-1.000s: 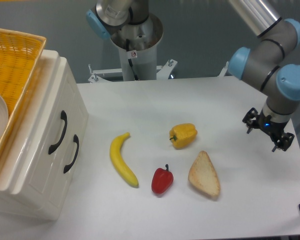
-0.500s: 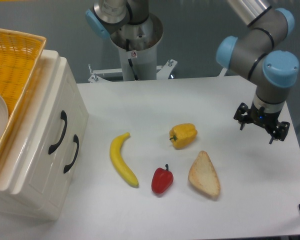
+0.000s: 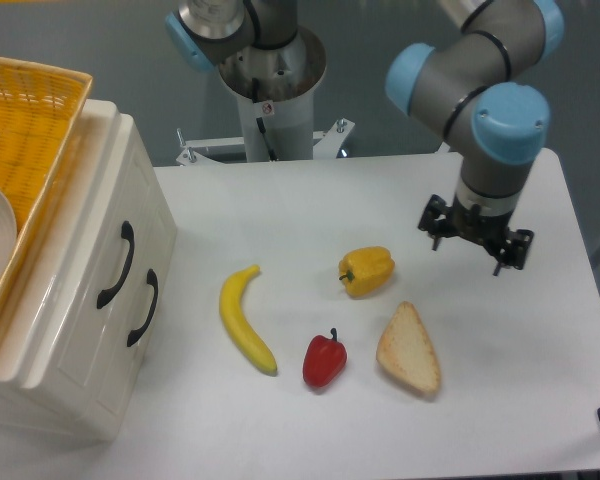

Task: Slide the top white drawer open
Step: 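Move the gripper across the table toward the cabinet's upper drawer handle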

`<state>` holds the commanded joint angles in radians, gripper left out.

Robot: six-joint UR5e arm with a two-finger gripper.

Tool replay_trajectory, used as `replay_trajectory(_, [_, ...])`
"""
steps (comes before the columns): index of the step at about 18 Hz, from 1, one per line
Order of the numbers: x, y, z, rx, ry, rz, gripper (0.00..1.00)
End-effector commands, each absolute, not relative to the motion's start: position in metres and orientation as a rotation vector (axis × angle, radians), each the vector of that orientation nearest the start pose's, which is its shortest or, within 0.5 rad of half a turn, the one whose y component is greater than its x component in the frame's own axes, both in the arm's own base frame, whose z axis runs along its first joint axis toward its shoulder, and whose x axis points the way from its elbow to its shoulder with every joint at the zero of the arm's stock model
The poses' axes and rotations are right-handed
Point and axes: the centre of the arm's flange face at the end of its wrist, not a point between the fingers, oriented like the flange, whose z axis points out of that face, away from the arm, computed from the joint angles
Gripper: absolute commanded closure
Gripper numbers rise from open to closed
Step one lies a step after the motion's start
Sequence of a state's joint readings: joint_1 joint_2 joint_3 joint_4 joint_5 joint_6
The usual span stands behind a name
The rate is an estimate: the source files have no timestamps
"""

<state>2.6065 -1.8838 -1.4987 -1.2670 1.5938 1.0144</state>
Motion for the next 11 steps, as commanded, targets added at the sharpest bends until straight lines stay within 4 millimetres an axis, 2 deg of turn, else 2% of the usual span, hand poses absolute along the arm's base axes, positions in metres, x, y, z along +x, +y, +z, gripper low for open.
replay_trajectory(5, [-0.401,0.486,0.398,-3.059,-0.144,0.076,0.00])
replay_trajectory(10, [-0.363,0.508,0.400,-3.054,-0.225,0.000,0.00])
replay_trajectory(11, [-0.360,0.510,0.399,-3.059,-0.252,-0.011,0.00])
